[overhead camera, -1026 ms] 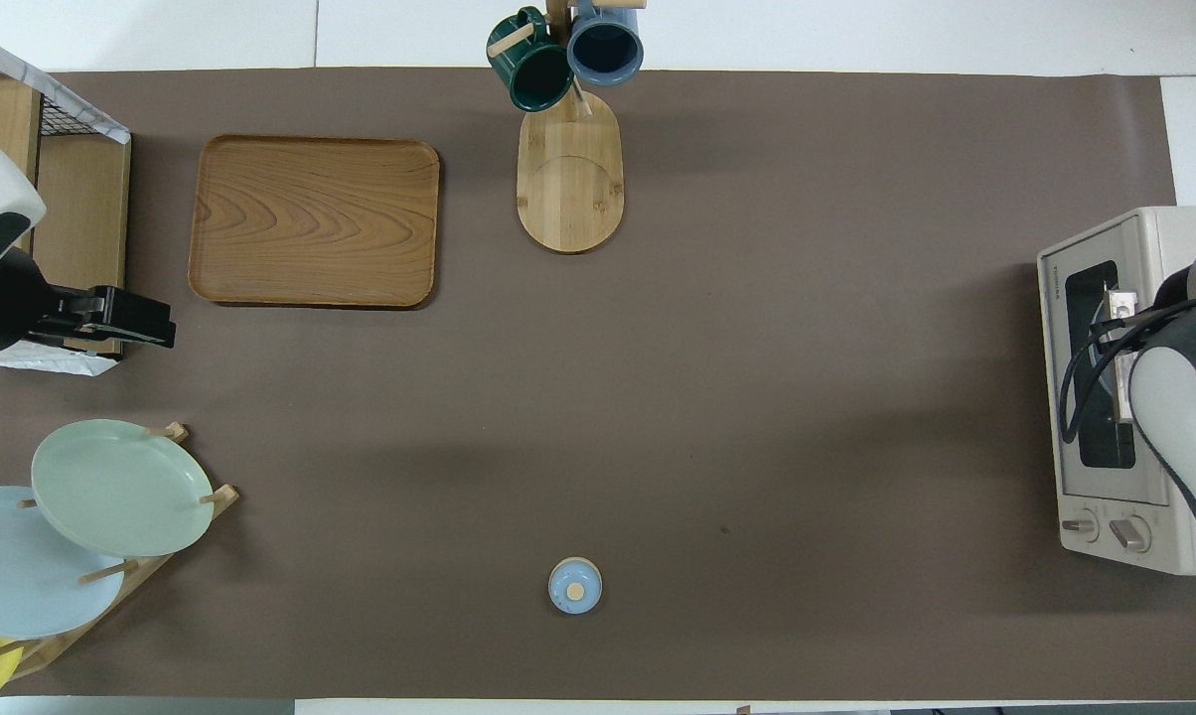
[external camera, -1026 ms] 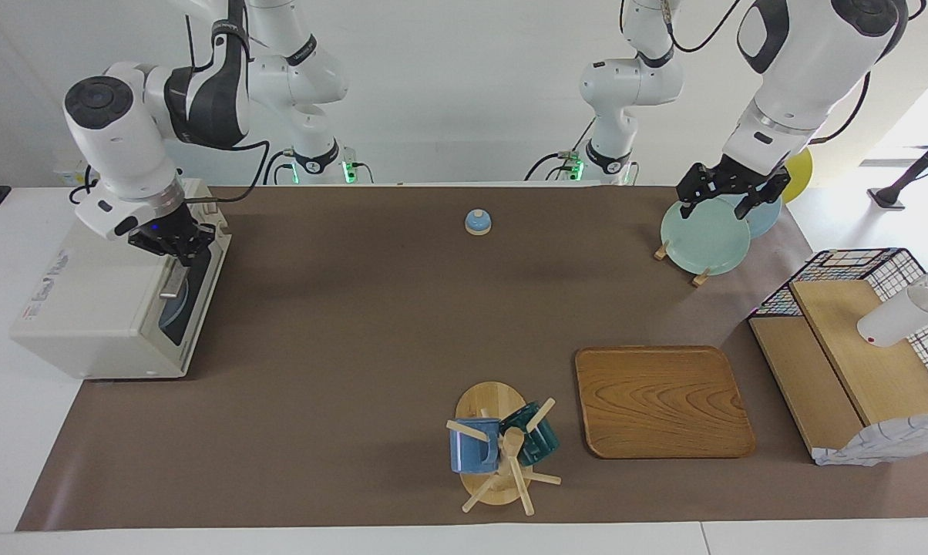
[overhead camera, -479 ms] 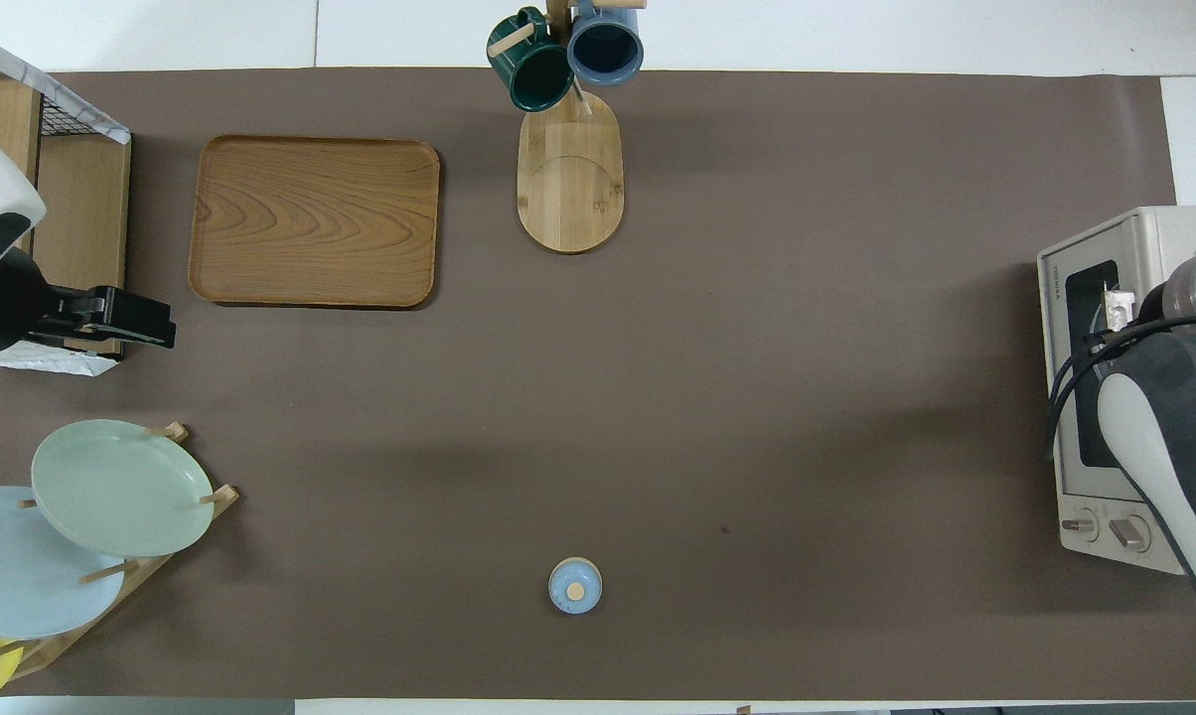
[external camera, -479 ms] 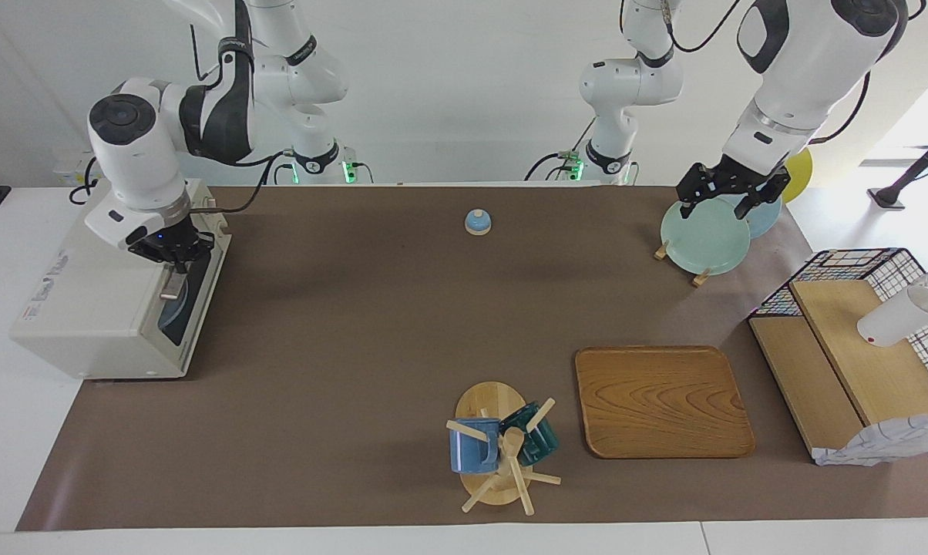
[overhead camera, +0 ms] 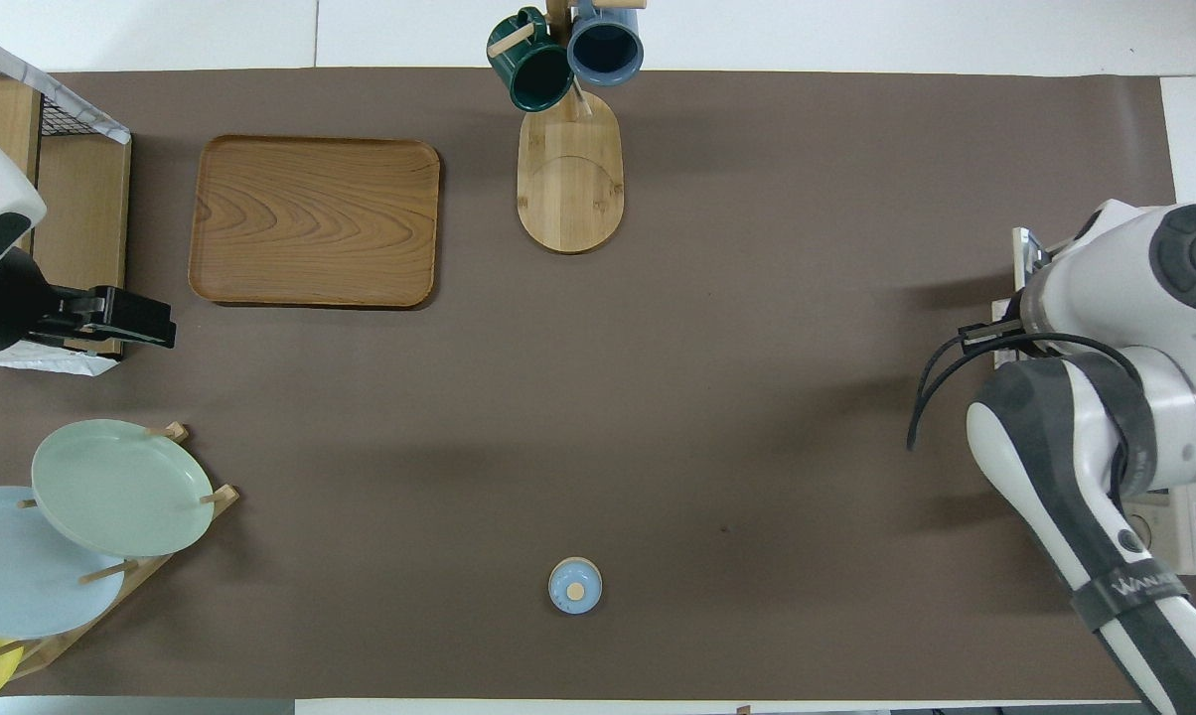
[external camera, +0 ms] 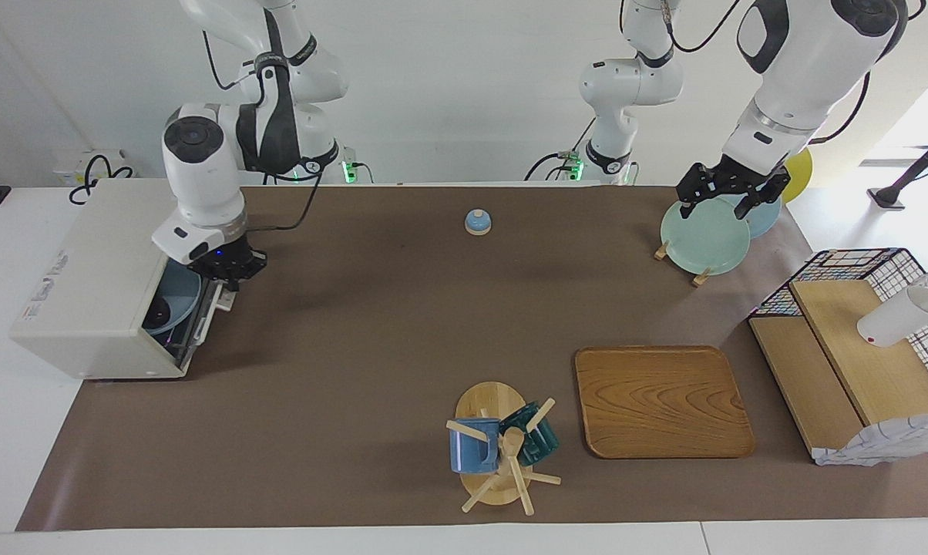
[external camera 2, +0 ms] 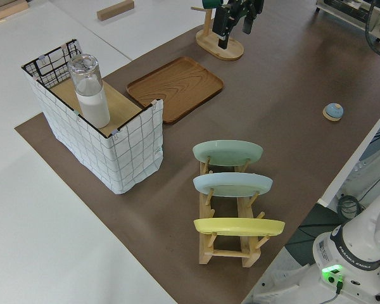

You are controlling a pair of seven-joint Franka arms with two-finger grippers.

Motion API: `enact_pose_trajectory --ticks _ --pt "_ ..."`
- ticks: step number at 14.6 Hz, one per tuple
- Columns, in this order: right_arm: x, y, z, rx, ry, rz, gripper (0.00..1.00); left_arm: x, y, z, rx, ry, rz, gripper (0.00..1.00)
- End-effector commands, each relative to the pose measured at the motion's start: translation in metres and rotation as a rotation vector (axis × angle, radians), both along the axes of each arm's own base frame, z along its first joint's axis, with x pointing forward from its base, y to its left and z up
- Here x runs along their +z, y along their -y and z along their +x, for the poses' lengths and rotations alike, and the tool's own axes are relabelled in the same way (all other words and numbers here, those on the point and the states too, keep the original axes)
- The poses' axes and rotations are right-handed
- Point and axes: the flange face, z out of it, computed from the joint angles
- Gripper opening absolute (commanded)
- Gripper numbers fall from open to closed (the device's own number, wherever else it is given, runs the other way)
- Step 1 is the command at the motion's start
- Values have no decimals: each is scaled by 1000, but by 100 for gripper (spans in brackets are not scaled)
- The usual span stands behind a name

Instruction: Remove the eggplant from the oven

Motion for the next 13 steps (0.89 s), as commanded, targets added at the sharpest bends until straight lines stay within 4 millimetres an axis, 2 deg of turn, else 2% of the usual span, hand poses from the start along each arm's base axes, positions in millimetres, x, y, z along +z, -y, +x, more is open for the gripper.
enact_pose_trajectory --ticks 1,3,9,13 --pt "-40 7 0 -26 31 37 0 3 -4 -2 -3 4 -3 100" --pt "-58 6 3 -67 22 77 0 3 -4 -2 -3 4 -3 100" --pt "-83 3 3 -133 -14 120 0 3 -3 -2 -5 2 -3 100" --pt "-85 -12 3 -157 -8 120 0 3 -3 -2 -5 4 -3 100"
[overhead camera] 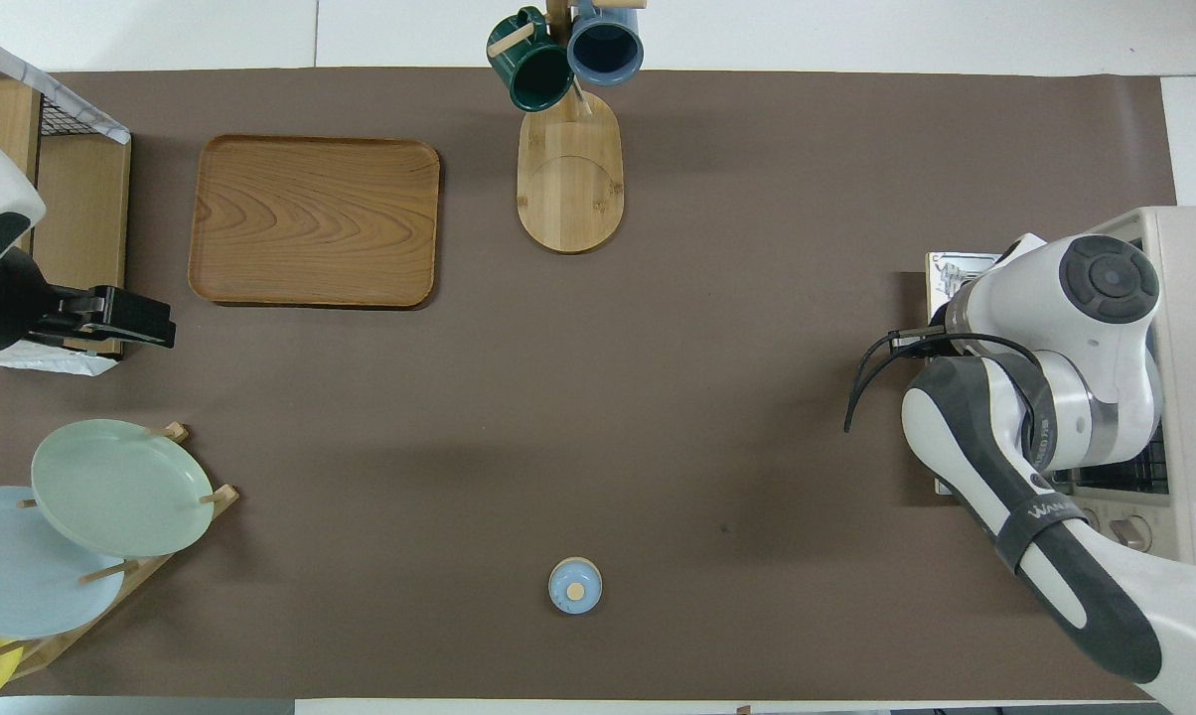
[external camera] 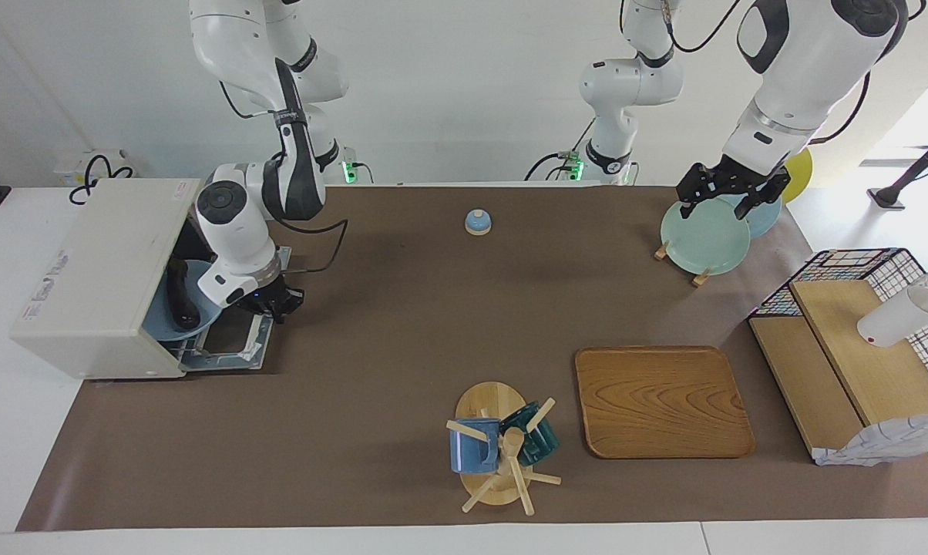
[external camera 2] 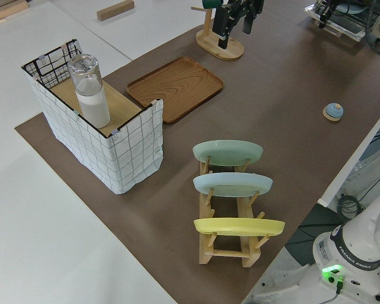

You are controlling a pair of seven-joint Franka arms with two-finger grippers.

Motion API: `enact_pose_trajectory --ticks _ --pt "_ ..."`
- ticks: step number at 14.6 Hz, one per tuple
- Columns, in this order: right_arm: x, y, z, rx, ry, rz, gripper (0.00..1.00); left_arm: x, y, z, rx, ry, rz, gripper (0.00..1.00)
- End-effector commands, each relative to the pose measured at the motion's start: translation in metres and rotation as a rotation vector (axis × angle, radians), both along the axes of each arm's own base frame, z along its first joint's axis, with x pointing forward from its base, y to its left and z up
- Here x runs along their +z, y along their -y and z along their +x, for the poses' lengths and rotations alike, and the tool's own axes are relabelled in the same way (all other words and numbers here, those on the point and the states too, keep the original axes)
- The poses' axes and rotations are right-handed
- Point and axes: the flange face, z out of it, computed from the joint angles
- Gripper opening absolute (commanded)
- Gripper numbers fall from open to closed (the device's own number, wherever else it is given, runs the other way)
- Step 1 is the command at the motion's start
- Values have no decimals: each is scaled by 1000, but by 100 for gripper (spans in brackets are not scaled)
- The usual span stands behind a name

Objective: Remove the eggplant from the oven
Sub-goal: 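Pull the oven door down open with the right gripper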

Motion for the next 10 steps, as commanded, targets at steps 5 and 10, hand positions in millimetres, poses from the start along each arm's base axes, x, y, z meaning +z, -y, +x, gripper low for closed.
enact_pose_trajectory --ticks 5,10 --pt "12 -15 4 -22 3 17 0 3 -3 -2 -5 4 -3 100" --pt "91 2 18 -18 -93 -8 28 3 -4 -2 -3 4 -3 100"
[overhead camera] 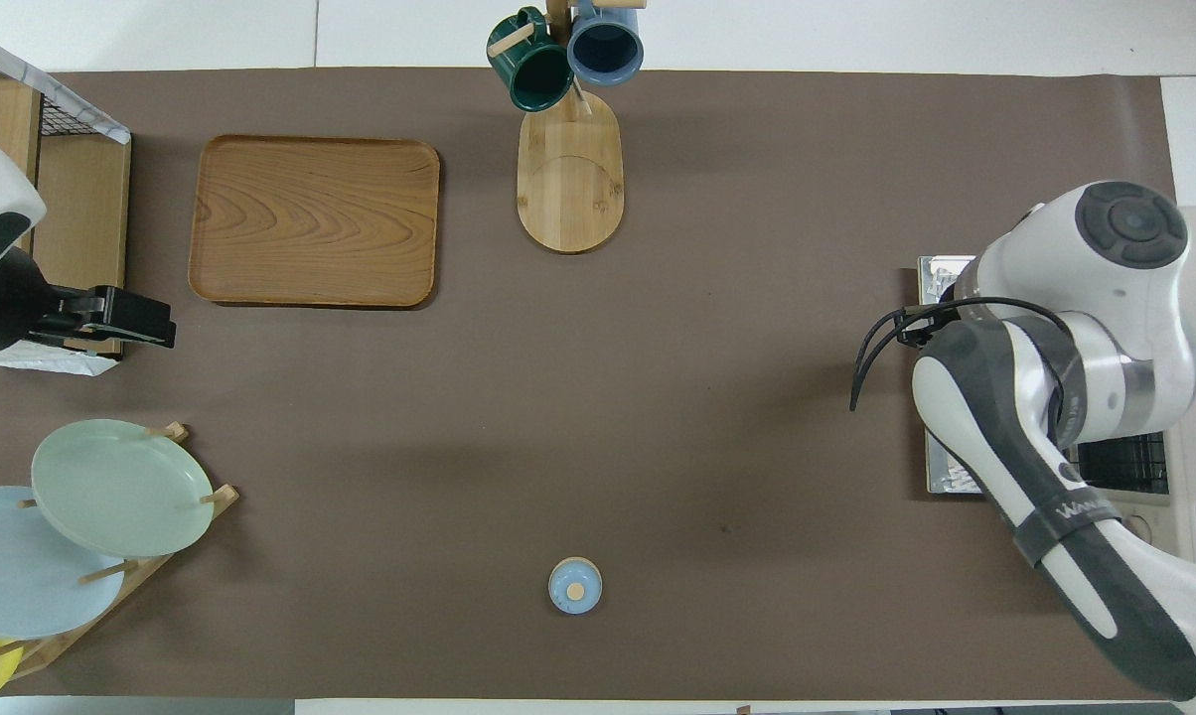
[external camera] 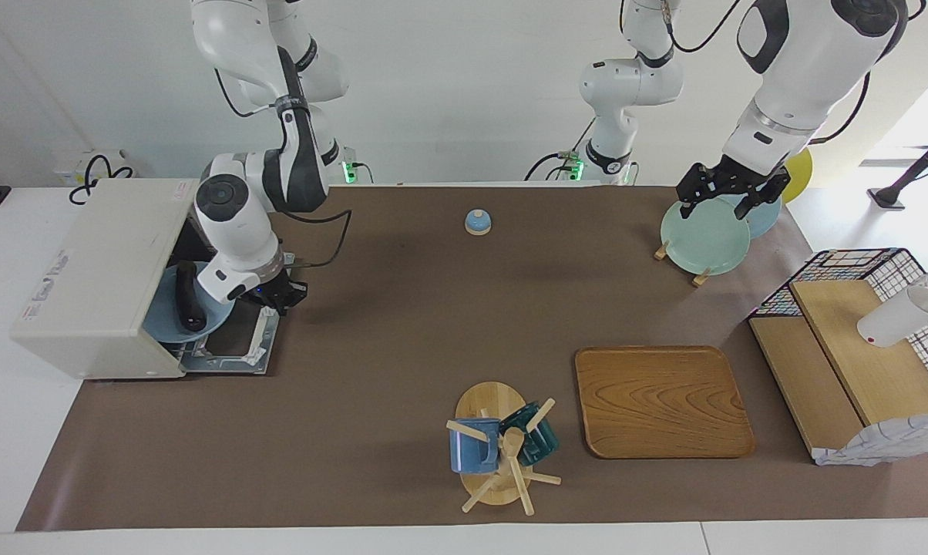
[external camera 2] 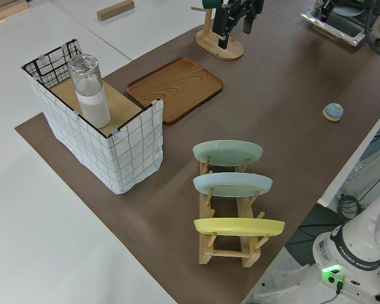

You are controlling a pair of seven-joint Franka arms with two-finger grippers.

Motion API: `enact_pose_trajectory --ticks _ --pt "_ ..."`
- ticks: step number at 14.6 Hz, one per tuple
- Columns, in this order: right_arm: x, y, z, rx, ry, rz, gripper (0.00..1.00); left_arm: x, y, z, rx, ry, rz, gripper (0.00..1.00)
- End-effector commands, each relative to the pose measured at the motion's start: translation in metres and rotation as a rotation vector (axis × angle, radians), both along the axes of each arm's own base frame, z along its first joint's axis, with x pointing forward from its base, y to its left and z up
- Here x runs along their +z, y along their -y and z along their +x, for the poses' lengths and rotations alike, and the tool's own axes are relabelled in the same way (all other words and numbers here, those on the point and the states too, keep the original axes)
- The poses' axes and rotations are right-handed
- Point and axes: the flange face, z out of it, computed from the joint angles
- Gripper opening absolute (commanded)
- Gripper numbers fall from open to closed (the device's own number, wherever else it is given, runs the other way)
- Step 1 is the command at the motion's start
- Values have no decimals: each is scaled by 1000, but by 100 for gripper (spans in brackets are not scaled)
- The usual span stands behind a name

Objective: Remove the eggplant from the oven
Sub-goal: 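Pull the oven door down open with the right gripper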

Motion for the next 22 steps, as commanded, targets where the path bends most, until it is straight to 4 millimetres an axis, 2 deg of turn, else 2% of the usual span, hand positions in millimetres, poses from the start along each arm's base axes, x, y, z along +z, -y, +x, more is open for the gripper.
enact_pose_trajectory --ticks 1,2,4,8,9,11,12,13,14,16,17,19,20,22 --pt "23 29 -1 7 -24 8 36 3 -4 -2 -3 4 -3 100" --pt "20 46 -4 11 -35 13 43 3 -3 -2 -5 4 -3 100" --pt "14 58 -9 52 -33 21 51 3 -3 -2 -5 4 -3 100" --pt "-9 63 -25 122 -7 18 51 3 -4 -2 -3 4 -3 100" --pt "-13 71 -29 149 -7 6 50 3 -3 -2 -5 4 -3 100" --pt "-21 73 -37 165 -11 5 43 3 -4 -2 -3 4 -3 100" --pt "-23 73 -39 169 -3 4 32 3 -3 -2 -5 4 -3 100" --pt "-23 72 -40 175 -7 3 11 3 -4 -2 -4 4 -3 100" --pt "-23 72 -40 187 -17 -11 0 3 -4 -2 -4 2 -3 100" --pt "-20 63 -39 234 -29 -52 0 3 -3 -2 -5 4 -3 100" --pt "-17 53 -36 246 -34 -55 0 3 -4 -2 -4 4 -3 100" --pt "-3 8 -27 261 -34 -68 0 3 -3 -2 -5 2 -3 100" --pt "8 -22 -23 232 -30 -81 0 3 -3 -2 -5 4 -3 100" --pt "25 -98 -26 186 -6 -105 0 3 -3 -2 -5 4 -3 100"
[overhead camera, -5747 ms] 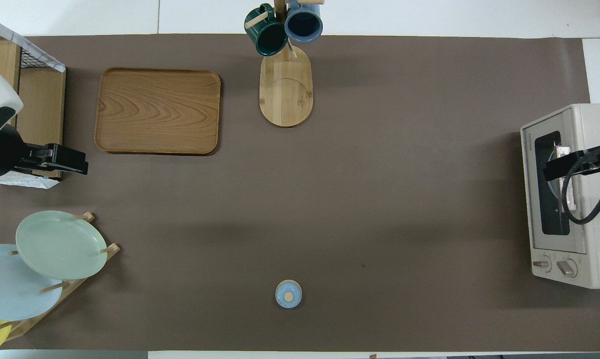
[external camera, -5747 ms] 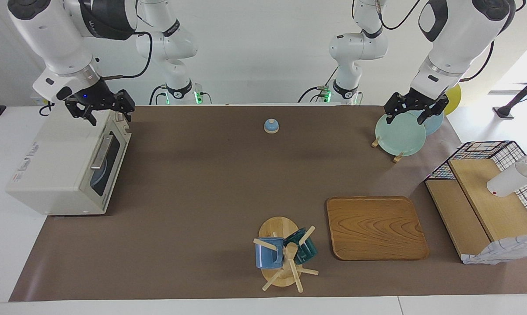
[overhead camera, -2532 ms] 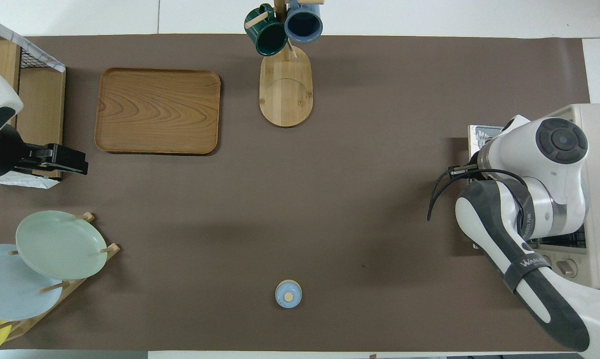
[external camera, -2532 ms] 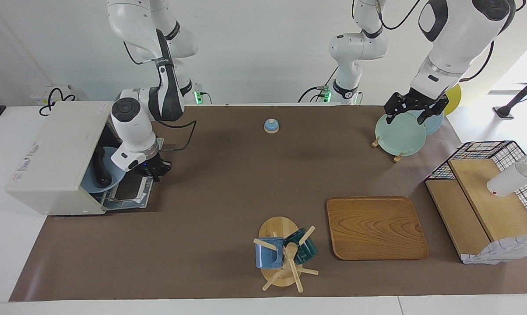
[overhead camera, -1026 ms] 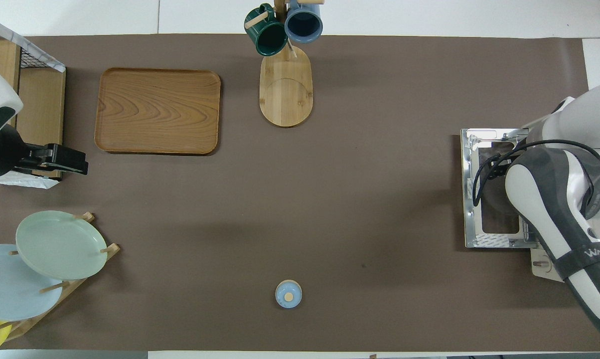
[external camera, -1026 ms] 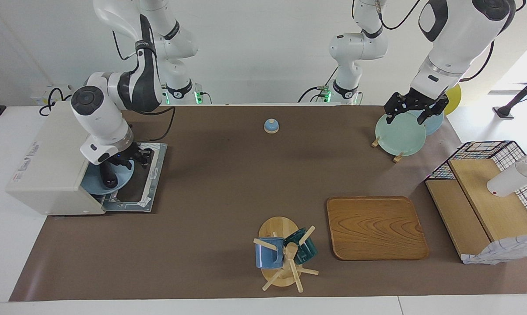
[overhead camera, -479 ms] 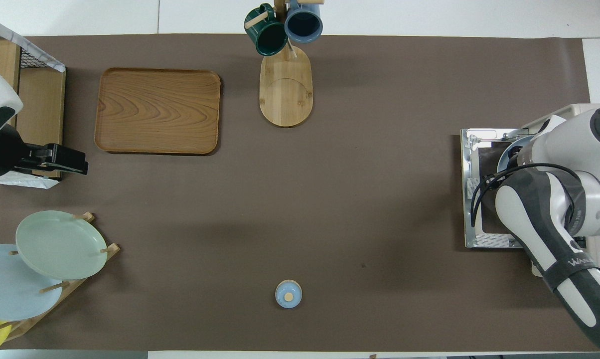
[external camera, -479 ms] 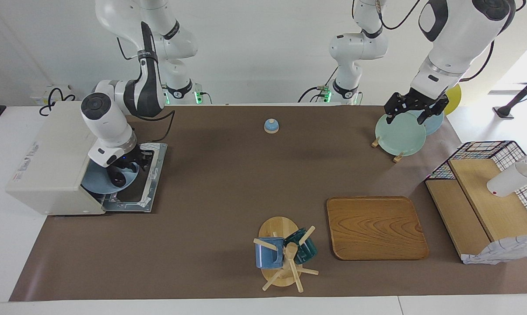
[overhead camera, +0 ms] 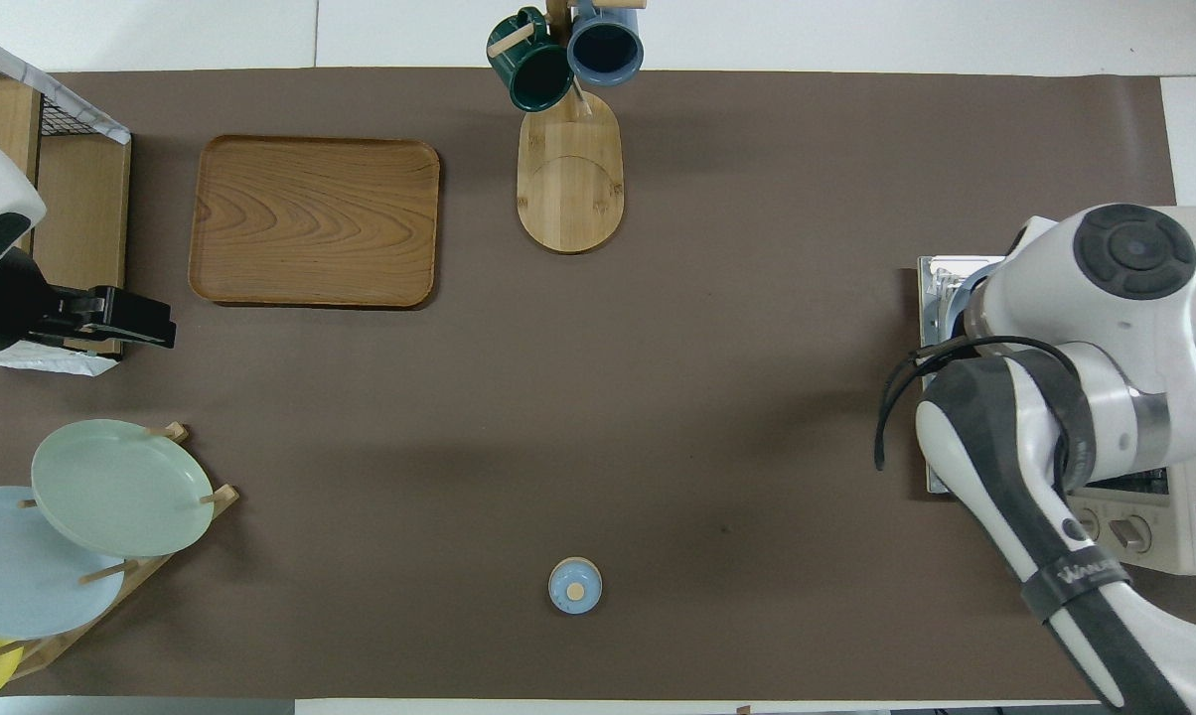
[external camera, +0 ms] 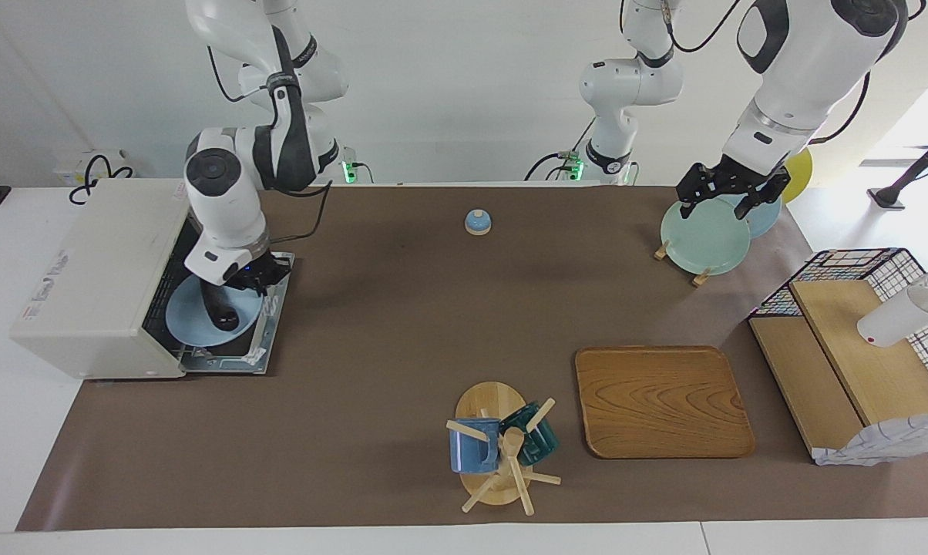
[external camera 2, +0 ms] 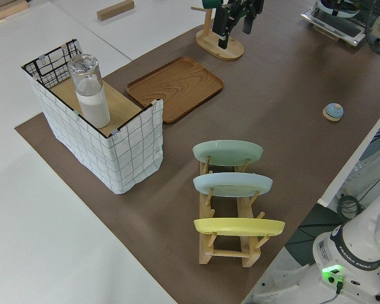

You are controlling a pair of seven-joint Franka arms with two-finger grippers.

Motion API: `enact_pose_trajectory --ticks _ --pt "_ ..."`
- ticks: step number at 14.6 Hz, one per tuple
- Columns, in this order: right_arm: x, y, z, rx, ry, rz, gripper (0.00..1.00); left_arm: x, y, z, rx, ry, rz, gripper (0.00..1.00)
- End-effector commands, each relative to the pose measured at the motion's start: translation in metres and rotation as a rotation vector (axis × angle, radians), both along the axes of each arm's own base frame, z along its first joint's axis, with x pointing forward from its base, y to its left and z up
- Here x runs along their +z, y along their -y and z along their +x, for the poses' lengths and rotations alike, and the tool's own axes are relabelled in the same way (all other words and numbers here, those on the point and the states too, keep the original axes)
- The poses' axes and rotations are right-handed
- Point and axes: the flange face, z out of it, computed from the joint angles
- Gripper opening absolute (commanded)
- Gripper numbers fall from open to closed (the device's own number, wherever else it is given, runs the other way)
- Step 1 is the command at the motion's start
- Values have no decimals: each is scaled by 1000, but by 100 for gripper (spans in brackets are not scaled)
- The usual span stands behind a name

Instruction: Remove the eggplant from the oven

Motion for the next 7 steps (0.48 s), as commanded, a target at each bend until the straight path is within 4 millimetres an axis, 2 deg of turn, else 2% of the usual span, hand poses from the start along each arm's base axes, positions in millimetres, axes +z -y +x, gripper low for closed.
enact_pose_trajectory --ticks 1,4,6,7 --pt "18 -98 -3 -64 27 -27 0 3 -3 -2 -5 2 -3 100" --pt "29 -210 -12 -188 56 8 0 3 -3 -2 -5 4 -3 100" --pt "21 -302 -10 -242 69 -14 0 3 -3 -2 -5 2 -3 100" --pt "11 -334 -5 -292 86 -21 0 3 -4 -2 -4 4 -3 100"
